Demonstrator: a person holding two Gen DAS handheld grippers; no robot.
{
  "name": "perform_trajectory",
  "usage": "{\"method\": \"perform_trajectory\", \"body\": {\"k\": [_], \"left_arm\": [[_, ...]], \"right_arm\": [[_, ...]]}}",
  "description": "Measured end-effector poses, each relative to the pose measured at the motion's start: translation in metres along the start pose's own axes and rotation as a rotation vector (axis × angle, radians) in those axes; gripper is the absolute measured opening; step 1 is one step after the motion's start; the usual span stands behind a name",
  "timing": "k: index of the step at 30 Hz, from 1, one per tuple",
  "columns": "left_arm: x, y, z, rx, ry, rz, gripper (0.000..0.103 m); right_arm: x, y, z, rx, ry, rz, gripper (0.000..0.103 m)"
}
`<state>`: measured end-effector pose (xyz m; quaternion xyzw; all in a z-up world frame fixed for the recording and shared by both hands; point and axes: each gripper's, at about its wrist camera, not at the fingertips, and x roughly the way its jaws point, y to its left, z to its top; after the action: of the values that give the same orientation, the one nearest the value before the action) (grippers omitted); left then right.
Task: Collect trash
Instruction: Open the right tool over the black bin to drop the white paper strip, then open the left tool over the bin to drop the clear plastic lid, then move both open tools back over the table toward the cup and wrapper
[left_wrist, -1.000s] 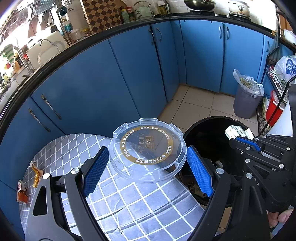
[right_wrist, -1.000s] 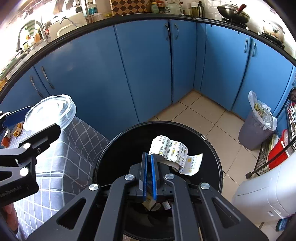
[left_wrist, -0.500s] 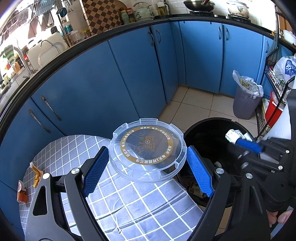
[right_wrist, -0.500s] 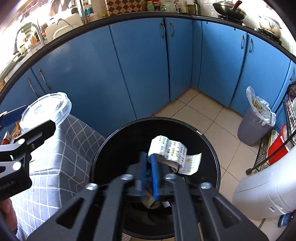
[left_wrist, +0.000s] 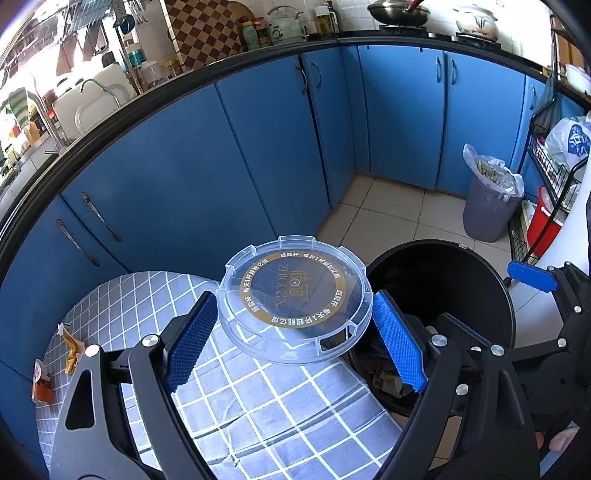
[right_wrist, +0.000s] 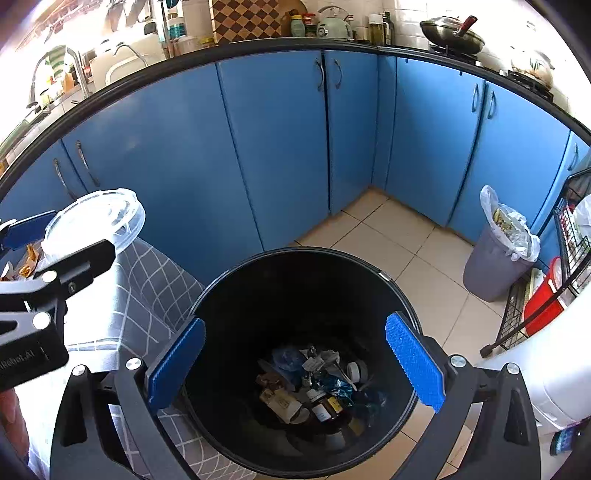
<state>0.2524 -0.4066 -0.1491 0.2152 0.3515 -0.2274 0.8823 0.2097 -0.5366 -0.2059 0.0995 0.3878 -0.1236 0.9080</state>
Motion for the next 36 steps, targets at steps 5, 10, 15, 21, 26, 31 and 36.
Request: {"method": "perform_trajectory", "body": {"k": [5, 10, 15, 21, 26, 31, 36], "left_arm": [[0.0, -0.012, 0.005, 0.015, -0.006, -0.015, 0.084], [0.002, -0.031, 0.011, 0.038, -0.01, -0.035, 0.084], [0.007, -0.05, 0.02, 0.055, -0.004, -0.061, 0.085], [0.014, -0.071, 0.029, 0.072, 0.002, -0.077, 0.085], [0.017, -0.075, 0.034, 0.064, 0.012, -0.078, 0.096], [0.018, -0.072, 0.036, 0.05, 0.017, -0.086, 0.1], [0.016, -0.063, 0.031, 0.033, 0.0, -0.069, 0.1]], "right_arm": [[-0.003, -0.008, -0.005, 0.006, 0.001, -0.012, 0.096], [-0.008, -0.018, -0.013, 0.02, 0.001, -0.014, 0.096], [-0.012, -0.03, -0.019, 0.03, 0.0, -0.023, 0.096], [-0.015, -0.042, -0.022, 0.033, -0.004, -0.03, 0.096], [-0.017, -0.045, -0.021, 0.026, -0.01, -0.029, 0.096], [-0.016, -0.041, -0.023, 0.011, -0.005, -0.027, 0.096], [-0.017, -0.038, -0.023, 0.027, -0.009, 0.008, 0.096]]}}
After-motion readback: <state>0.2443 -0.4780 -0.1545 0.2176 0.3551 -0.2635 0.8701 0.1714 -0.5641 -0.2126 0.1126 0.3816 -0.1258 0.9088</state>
